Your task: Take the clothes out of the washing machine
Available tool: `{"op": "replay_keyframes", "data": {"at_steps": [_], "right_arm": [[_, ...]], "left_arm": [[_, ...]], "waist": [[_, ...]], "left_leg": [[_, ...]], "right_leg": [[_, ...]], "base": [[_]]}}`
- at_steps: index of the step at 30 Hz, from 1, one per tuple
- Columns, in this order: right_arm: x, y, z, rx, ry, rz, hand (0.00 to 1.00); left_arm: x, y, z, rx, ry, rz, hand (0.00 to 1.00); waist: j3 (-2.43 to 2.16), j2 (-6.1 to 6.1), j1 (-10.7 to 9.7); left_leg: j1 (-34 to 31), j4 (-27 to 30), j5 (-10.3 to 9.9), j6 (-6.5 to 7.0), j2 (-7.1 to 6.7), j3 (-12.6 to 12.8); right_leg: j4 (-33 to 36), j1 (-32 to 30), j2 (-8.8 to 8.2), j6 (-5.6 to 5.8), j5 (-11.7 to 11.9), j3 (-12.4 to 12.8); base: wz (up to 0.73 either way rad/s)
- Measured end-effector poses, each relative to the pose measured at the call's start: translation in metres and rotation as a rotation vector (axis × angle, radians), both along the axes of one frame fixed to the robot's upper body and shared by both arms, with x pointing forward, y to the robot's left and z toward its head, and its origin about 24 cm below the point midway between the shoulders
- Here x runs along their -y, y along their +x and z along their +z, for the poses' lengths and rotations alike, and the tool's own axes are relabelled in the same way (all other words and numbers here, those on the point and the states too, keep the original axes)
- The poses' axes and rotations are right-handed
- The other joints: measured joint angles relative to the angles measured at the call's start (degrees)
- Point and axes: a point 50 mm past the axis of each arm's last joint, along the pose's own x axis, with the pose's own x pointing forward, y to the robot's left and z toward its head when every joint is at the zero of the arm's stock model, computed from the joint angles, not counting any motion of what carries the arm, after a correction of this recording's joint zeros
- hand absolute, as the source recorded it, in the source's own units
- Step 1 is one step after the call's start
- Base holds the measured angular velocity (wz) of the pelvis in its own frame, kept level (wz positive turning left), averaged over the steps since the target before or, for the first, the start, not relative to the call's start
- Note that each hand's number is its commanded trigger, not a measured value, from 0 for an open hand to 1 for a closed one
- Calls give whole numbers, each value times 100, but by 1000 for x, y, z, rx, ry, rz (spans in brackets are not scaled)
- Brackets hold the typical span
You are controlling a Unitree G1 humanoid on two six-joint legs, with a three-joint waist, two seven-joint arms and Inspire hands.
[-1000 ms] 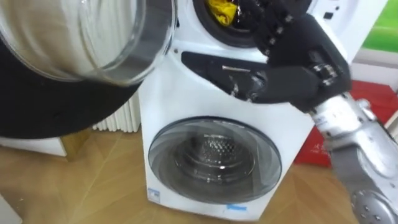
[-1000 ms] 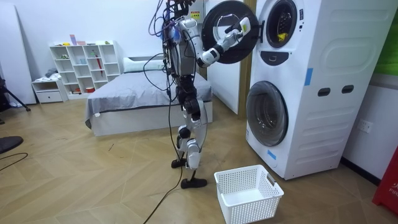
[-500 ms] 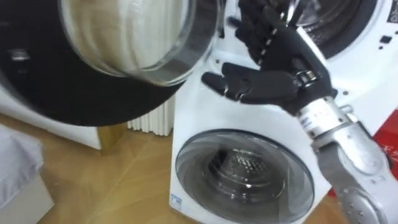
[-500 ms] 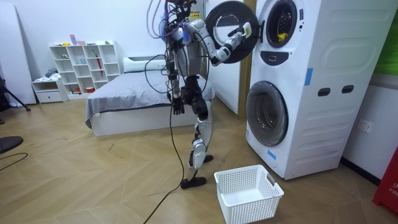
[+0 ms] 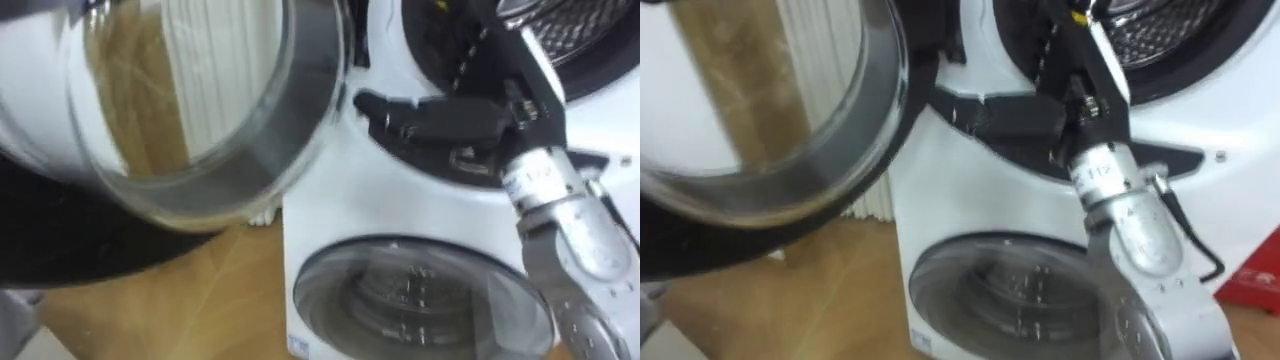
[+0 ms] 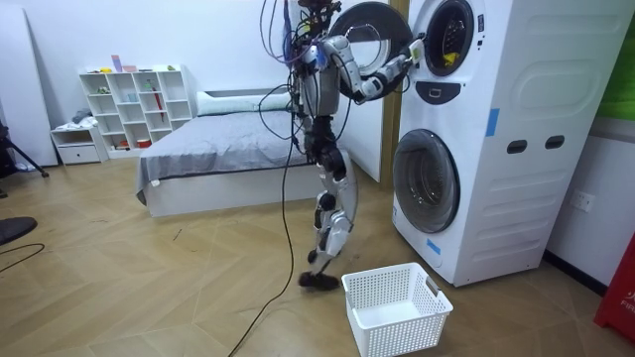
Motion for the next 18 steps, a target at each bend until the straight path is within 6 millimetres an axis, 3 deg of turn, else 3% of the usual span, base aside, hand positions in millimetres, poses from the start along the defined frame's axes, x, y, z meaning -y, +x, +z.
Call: {"op": "replay_keyframes", "data": {"at_steps": [2, 4, 5, 6, 8, 12, 18], "right_arm": [[7, 0, 3, 14, -24, -44, 0], [9, -2, 7, 28, -17, -67, 0], [10, -2, 8, 31, -3, -78, 0], [12, -2, 8, 24, 16, -82, 0], [15, -2, 11, 25, 31, -79, 0], [25, -2, 16, 37, 50, -120, 0], [34, -3, 22, 55, 80, -143, 0]], "left_arm": [[1, 5, 1, 19, -1, -13, 0], [2, 3, 0, 16, 5, -13, 0], [1, 0, 0, 6, 10, -10, 0], [3, -6, -2, -12, 11, 1, 0], [4, -17, -4, -42, 6, 11, 0], [3, -39, -8, -112, 4, 32, 0], [4, -39, -7, -101, 3, 26, 0]], "waist": [[-19, -3, -64], [-29, -13, -128], [-56, -50, -165], [-96, -23, -196], [-139, 39, -239], [-130, 15, -288], [-88, -107, -349]], "left_leg": [[139, -138, 3, 6, -7, -11], [319, -280, 1, 3, -17, -27], [442, -366, -13, -23, -27, -44], [589, -478, -35, -65, -5, -97], [795, -695, -36, -124, 77, -95], [1036, -898, -39, -227, 199, -119], [1105, -924, -54, -260, 266, -113]], "right_leg": [[-649, -165, 75, -51, 60, 29], [-1341, -223, 189, -112, 372, 136], [-1646, -231, 289, -171, 914, 212], [-1740, -125, 378, -179, 1207, 286], [-2023, 121, 492, -216, 1274, 240], [-2326, 390, 635, -261, 1298, 178], [-2531, 520, 718, -298, 1312, 189]], "base": [[10], [9], [14], [9], [-3], [-1], [0]]}}
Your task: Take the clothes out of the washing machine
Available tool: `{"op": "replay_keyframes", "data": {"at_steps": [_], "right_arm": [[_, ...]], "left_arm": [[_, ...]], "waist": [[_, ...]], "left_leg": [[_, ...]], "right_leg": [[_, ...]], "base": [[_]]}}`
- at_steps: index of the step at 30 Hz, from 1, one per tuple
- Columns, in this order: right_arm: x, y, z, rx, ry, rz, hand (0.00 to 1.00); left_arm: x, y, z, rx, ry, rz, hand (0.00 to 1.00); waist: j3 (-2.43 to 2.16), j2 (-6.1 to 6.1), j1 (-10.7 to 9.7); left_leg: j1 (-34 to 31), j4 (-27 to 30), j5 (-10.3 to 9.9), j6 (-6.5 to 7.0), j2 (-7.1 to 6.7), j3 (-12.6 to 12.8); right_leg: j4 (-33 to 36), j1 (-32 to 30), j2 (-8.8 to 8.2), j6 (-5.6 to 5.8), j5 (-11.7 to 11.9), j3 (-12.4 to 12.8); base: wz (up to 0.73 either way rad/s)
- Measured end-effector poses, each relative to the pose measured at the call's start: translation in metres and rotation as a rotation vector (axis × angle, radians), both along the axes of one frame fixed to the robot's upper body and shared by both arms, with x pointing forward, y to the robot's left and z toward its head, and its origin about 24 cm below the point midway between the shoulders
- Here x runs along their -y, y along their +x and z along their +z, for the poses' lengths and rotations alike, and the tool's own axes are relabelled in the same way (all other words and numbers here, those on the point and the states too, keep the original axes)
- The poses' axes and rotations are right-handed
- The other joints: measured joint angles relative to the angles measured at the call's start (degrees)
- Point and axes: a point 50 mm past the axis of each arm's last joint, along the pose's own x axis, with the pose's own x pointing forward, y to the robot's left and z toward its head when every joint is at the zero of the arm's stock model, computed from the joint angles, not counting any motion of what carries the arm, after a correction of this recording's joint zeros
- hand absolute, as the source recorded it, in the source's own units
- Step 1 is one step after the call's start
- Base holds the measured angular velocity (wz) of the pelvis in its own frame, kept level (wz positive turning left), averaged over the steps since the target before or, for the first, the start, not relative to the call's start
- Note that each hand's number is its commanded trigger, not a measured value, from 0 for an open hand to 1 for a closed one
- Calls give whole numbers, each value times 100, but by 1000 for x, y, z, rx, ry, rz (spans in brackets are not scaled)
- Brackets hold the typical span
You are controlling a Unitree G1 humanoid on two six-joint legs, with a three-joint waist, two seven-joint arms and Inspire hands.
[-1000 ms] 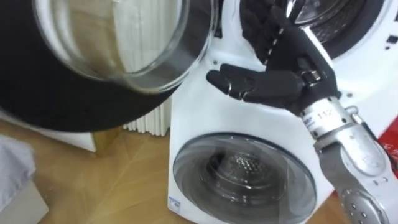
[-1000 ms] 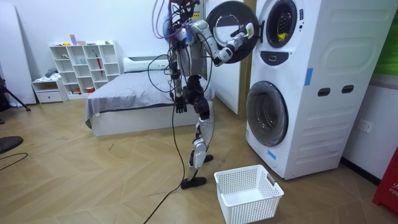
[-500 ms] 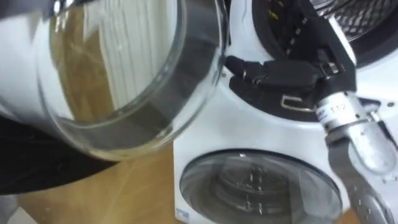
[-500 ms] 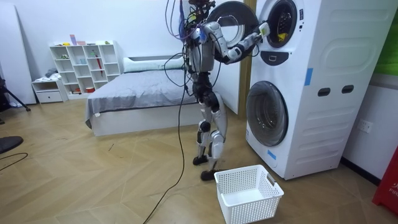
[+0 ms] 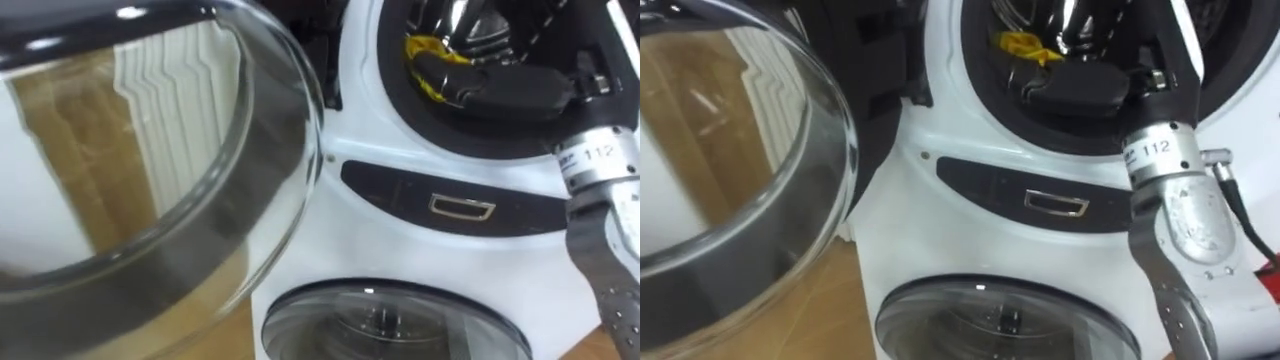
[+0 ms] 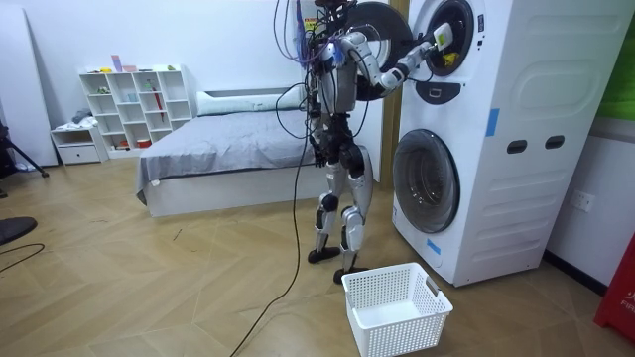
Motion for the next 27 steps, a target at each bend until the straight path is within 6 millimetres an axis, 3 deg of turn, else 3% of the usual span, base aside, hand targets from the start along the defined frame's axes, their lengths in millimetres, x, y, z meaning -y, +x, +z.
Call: {"op": "replay_keyframes", "data": {"at_steps": [7, 14, 22, 27], "right_arm": [[20, -4, 10, 41, 36, -84, 0], [21, -5, 12, 42, 5, -72, 0], [34, 7, -6, -67, -99, -88, 0], [50, 24, -18, -173, -161, -122, 0]], "left_arm": [[-3, 4, 3, 35, 16, 21, 0], [-4, -7, 3, -1, 39, 20, 0], [-3, -17, 1, -45, 33, 33, 0], [-6, -15, 2, -51, 34, 66, 0]], "waist": [[4, -7, -140], [42, 69, -243], [5, 12, -228], [-53, -140, -165]], "left_leg": [[10, -23, -18, -30, 4, -16], [91, -110, -39, -68, 56, 27], [86, -90, -37, -75, 72, -41], [88, -82, -35, -79, 76, -106]], "right_leg": [[-86, 77, 8, -7, 5, 6], [-76, 104, 73, -42, 26, 45], [-76, 117, 74, -46, 25, -51], [-70, 145, 71, -46, 25, -123]], "base": [[2], [-5], [4], [6]]}}
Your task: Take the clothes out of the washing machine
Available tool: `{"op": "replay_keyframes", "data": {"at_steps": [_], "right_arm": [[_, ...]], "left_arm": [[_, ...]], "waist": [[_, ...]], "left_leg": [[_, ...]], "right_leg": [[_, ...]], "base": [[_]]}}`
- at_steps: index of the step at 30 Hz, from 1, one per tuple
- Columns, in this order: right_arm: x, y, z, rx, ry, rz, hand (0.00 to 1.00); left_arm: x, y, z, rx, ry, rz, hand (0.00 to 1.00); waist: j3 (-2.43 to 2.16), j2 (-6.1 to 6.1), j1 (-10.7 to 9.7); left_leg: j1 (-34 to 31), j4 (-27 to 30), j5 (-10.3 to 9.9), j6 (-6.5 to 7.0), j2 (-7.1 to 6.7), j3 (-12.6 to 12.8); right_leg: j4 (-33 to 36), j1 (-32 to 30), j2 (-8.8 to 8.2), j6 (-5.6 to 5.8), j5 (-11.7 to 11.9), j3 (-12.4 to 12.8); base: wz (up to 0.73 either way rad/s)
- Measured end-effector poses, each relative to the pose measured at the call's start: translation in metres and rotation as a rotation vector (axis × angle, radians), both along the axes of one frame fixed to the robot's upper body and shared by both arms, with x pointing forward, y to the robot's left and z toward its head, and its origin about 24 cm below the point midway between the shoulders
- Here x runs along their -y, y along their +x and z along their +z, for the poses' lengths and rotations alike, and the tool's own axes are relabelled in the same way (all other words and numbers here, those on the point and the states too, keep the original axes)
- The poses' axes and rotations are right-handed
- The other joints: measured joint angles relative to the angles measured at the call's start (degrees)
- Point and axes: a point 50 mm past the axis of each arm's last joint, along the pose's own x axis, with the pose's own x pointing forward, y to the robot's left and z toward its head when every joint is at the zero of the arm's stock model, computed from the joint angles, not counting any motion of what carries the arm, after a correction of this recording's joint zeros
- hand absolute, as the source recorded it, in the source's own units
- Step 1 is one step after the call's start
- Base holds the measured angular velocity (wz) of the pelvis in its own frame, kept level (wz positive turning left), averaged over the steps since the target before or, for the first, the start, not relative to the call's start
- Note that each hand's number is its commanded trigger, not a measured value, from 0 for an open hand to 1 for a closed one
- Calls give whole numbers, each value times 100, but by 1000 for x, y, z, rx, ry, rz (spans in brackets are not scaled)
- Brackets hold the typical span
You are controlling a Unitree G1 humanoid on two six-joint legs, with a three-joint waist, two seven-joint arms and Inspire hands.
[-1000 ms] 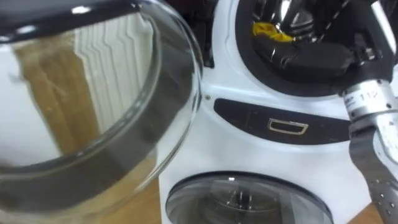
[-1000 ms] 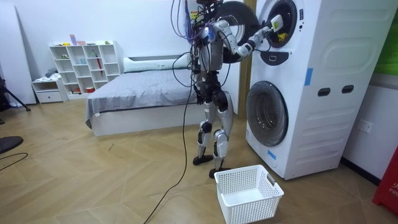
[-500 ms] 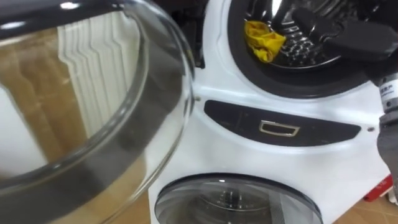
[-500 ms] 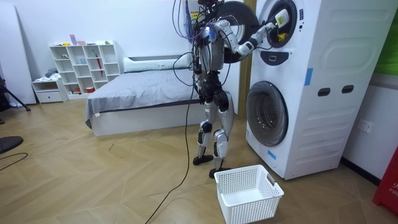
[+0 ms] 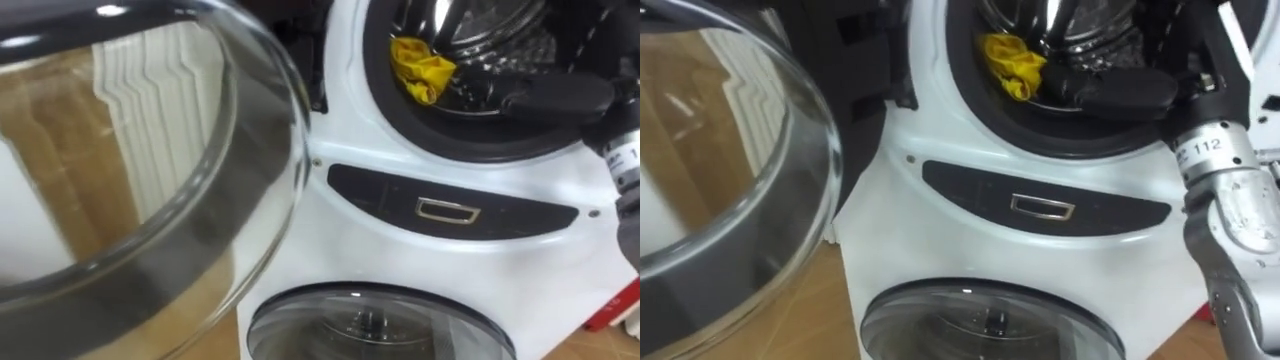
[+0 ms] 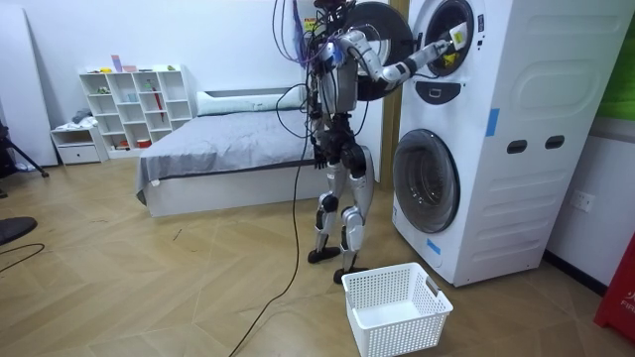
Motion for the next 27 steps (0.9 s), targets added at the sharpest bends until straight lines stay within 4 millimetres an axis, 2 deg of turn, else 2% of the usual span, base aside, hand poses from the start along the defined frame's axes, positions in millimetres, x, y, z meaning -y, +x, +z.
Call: {"op": "replay_keyframes", "data": {"at_steps": [1, 3, 5, 8, 13, 16, 21, 24, 27], "right_arm": [[2, 3, 0, -11, -7, -3, 0], [10, 11, -3, -66, -37, -15, 0], [12, 17, -4, -101, -40, -8, 0], [20, 24, -5, -152, -91, -28, 0], [21, 33, 4, -159, -163, -36, 0], [18, 39, 10, -161, -194, -27, 0], [7, 49, 14, -178, -253, -8, 0], [8, 50, 14, -179, -262, -13, 0], [8, 50, 14, -179, -276, -29, 0]], "left_arm": [[-1, 1, 0, 3, 2, 5, 0], [-4, 0, 1, 6, 11, 22, 0], [-6, -3, 2, -3, 14, 39, 0], [-8, -10, 2, -17, 11, 63, 0], [-9, -15, 2, -45, 3, 73, 0], [-11, -16, 2, -51, 5, 67, 0], [-13, -11, 4, -36, 12, 60, 0], [-14, -10, 4, -30, 16, 60, 0], [-15, -7, 5, -20, 19, 58, 0]], "waist": [[3, -24, 7], [41, -105, 126], [42, -175, 169], [41, -229, 203], [50, -217, 250], [66, -195, 324], [44, -229, 433], [23, -258, 485], [23, -259, 491]], "left_leg": [[0, 5, 0, 0, -1, -2], [7, 16, 0, 0, -9, 1], [1, 16, 0, -1, -11, -21], [5, 28, -4, -7, -7, -116], [-36, 36, -3, -9, 2, -221], [-50, 27, 1, -15, 11, -239], [-44, 39, 6, -23, 27, -242], [-34, 38, 7, -26, 33, -242], [-5, 36, 7, -26, 32, -243]], "right_leg": [[0, 3, -3, 0, 0, -12], [1, 14, -11, -1, 0, -15], [1, 23, -13, -3, 1, -38], [-4, 75, -30, -6, 3, -261], [-12, 71, -32, -7, 3, -405], [-10, 54, -23, -34, -16, -395], [-10, 38, -16, -86, -57, -403], [-11, 41, -7, -95, -62, -408], [-10, 75, -10, -101, -72, -417]], "base": [[0], [0], [5], [15], [12], [6], [0], [-5], [-2]]}}
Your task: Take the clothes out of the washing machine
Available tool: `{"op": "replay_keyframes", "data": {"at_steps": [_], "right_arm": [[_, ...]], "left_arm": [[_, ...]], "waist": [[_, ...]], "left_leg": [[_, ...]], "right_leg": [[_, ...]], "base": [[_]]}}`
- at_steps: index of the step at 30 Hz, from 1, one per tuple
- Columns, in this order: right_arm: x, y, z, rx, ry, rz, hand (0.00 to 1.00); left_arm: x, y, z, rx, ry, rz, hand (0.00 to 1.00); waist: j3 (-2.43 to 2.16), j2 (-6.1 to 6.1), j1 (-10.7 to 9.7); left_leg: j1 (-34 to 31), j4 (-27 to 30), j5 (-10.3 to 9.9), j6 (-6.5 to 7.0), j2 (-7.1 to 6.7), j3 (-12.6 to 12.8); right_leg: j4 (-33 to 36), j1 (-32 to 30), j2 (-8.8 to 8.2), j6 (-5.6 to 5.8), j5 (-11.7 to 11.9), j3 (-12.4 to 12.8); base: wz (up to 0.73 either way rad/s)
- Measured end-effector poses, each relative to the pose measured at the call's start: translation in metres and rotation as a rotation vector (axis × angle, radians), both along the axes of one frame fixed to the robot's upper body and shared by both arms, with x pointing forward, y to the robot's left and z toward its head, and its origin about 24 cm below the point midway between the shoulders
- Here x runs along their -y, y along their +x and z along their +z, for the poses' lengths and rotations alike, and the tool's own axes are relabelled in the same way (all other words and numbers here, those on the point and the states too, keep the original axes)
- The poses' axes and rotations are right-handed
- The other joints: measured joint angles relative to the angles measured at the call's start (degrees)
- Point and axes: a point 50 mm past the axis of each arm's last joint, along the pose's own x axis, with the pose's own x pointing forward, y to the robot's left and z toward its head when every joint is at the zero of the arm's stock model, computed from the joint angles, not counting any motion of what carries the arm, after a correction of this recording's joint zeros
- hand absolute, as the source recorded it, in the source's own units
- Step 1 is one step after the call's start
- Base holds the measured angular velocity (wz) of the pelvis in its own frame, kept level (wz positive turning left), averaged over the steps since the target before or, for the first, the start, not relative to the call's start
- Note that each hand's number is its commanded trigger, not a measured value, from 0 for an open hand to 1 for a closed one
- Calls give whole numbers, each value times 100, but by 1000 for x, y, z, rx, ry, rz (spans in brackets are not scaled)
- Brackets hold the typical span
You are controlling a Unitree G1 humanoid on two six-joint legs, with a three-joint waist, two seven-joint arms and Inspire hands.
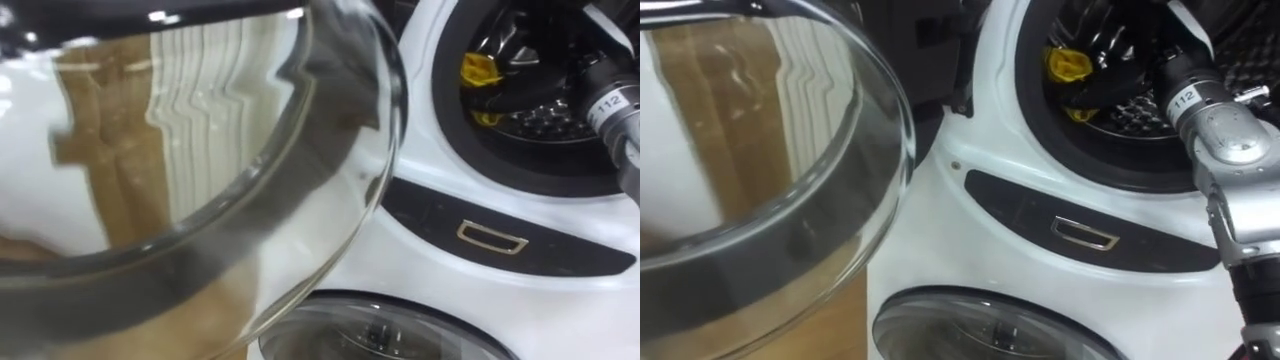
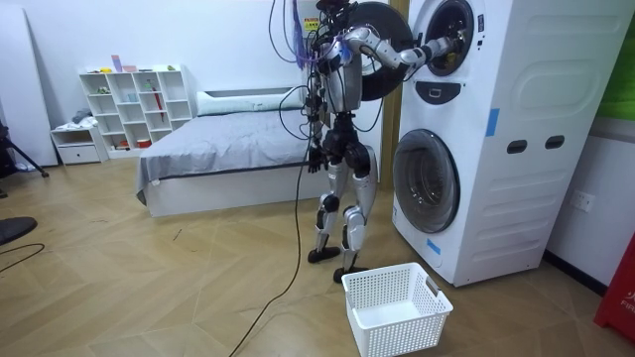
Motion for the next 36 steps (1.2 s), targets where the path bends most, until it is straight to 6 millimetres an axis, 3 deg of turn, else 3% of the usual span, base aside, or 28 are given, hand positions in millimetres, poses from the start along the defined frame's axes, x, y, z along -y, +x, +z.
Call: {"op": "replay_keyframes", "data": {"at_steps": [5, 11, 15, 27, 32, 35, 36], "right_arm": [[0, 0, 0, 1, -16, -10, 0], [-7, 3, 2, -51, -167, 0, 0], [2, 9, -4, -156, -202, 6, 0], [34, 18, -19, -384, -110, -28, 0], [41, 16, -22, -404, -49, -29, 0], [44, 15, -25, -418, -14, -23, 0], [44, 15, -26, -423, -5, -23, 37]], "left_arm": [[-1, 2, 1, 5, 4, -1, 0], [-1, -2, -1, -35, -24, 12, 0], [-1, -2, -1, -38, -37, 34, 0], [4, -3, -3, -73, -82, 58, 0], [5, 0, -3, -55, -90, 83, 0], [4, 4, -3, -47, -86, 80, 0], [3, 5, -3, -44, -85, 79, 0]], "waist": [[0, -4, 46], [-2, -6, 13], [-23, -36, -6], [-24, -37, -71], [22, 31, -72], [24, 50, -67], [24, 51, -68]], "left_leg": [[-3, -3, 0, 0, -2, -1], [-93, 49, -15, -28, -18, -52], [-95, 59, -4, -48, -33, -139], [-92, 111, 12, -69, -51, -344], [-97, 125, 11, -67, -67, -353], [-97, 102, 12, -66, -71, -350], [-97, 100, 12, -66, -69, -348]], "right_leg": [[1, 1, -6, 0, -3, 16], [9, -29, -25, 1, -3, -35], [17, 12, -50, -1, -4, -155], [1, 111, -52, -5, -6, -310], [-2, 112, -65, -5, -6, -309], [0, 98, -67, -5, -6, -298], [-1, 97, -65, -5, -6, -299]], "base": [[0], [2], [11], [9], [0], [0], [0]]}}
